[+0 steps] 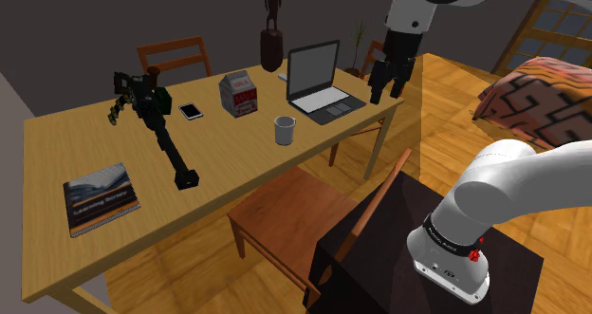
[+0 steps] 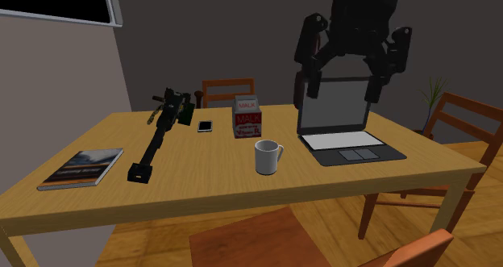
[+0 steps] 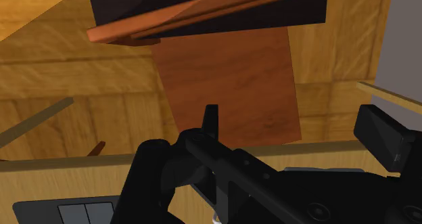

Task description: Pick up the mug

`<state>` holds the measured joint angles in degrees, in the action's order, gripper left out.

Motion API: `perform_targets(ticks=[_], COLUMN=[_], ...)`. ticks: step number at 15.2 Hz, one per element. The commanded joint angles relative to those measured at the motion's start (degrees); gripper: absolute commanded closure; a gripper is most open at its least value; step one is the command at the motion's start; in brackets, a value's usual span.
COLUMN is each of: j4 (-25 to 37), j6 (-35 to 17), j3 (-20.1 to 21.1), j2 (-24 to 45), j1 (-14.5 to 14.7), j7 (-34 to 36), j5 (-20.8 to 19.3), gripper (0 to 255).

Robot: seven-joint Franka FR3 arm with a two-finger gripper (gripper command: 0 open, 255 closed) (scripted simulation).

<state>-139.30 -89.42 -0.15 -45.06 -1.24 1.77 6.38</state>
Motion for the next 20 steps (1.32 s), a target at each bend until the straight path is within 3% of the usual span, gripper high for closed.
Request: perform_targets(ticks=[1,10,20], j4=[0.0,1.5,10.8], j6=[0.0,-17.0,-30.7], j3=[0.0,3.4,6.2], j2=[0.0,17.0,38.8], j1=[0.0,0.3,0.1], j7=[0.0,1.7,5.4], j5=[0.0,-0.5,-4.2], gripper=[0,0,0])
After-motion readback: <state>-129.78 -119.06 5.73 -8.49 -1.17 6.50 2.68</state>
